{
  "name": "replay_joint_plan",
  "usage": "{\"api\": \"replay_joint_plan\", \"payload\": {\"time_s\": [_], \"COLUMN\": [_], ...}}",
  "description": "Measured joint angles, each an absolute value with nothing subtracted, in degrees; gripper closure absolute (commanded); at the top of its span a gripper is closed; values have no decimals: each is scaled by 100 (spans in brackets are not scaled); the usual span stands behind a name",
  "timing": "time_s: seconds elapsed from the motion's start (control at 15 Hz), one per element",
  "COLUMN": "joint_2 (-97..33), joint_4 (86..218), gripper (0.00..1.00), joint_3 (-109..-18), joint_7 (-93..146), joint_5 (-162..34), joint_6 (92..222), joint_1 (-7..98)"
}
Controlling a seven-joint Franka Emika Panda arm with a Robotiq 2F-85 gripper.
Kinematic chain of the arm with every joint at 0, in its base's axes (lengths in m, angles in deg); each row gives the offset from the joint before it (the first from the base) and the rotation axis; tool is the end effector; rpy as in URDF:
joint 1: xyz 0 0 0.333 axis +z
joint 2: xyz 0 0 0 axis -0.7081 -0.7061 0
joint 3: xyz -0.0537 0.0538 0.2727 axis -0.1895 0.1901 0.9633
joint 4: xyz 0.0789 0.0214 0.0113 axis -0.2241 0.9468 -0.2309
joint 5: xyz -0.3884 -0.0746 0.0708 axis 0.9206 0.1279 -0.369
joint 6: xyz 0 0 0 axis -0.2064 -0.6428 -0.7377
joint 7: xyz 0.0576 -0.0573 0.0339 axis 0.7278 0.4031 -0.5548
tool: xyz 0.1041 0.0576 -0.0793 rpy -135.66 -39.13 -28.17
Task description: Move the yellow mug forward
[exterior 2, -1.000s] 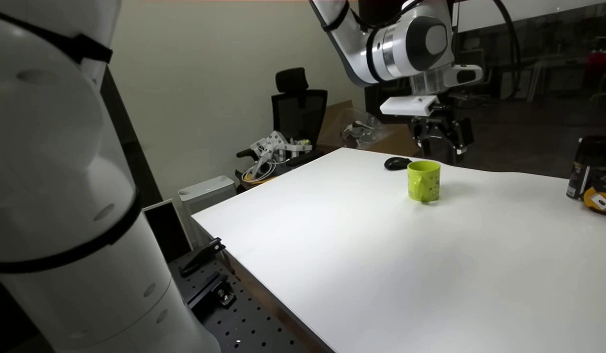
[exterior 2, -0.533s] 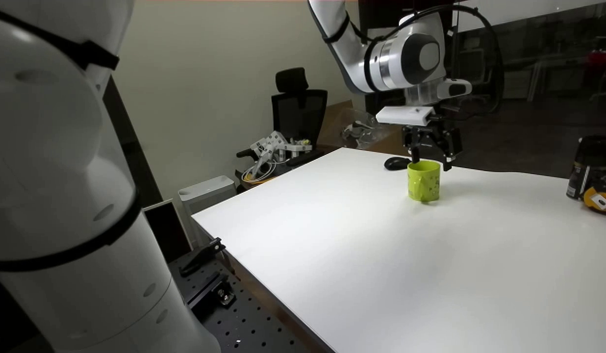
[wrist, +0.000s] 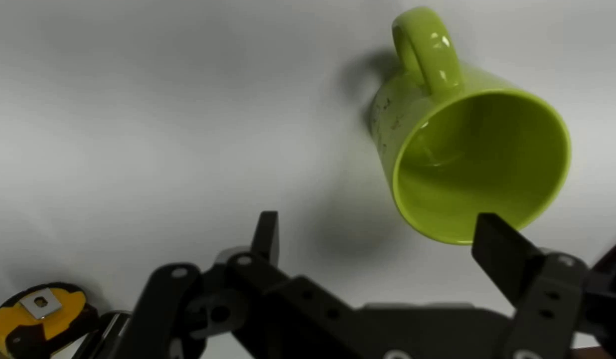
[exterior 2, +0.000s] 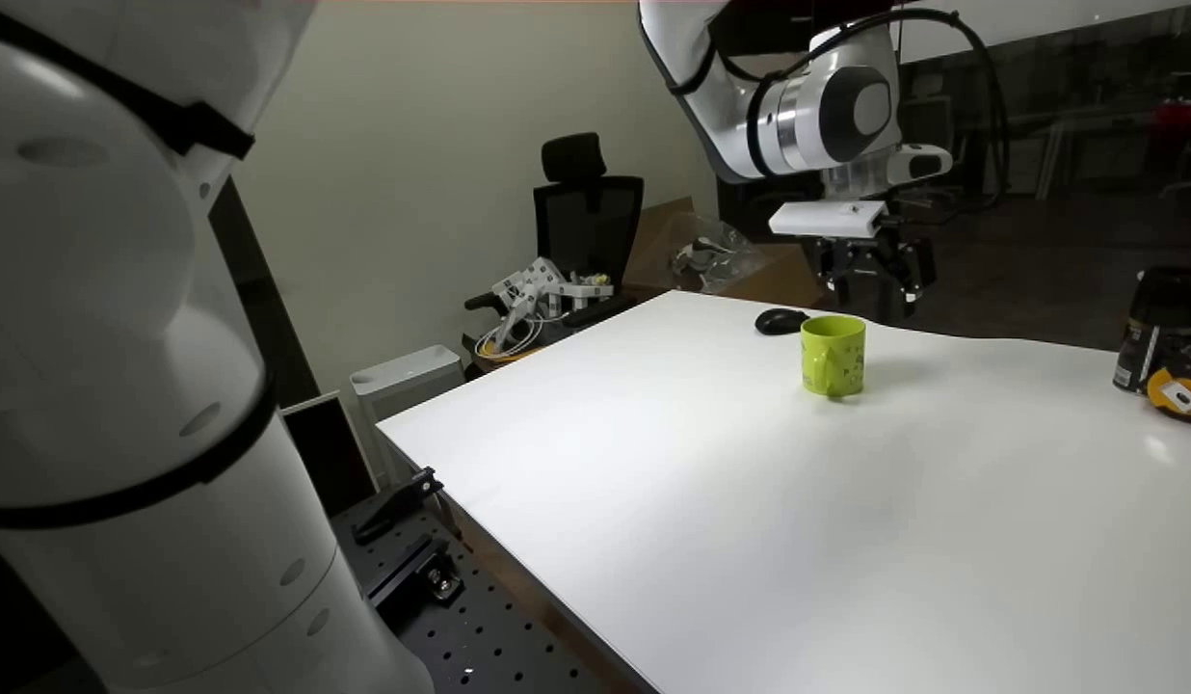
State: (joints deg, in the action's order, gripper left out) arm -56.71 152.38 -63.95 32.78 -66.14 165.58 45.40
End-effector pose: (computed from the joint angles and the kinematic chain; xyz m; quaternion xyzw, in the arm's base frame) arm 0.6983 -0.0481 0.1538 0.9893 -0.1153 0.0858 0.0250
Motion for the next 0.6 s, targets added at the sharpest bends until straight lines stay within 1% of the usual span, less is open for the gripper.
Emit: {"api": "replay_joint_plan", "payload": {"time_s": [0.27, 0.6], "joint_2": [-6061, -6216], "joint_4": [14688, 14577], "gripper": [0, 0], "joint_3": [-6379, -6374], "joint_7": [3214, 3219], "joint_5": [-6615, -6711], "joint_6": [16243, 16198], "joint_1": [4538, 4529]}}
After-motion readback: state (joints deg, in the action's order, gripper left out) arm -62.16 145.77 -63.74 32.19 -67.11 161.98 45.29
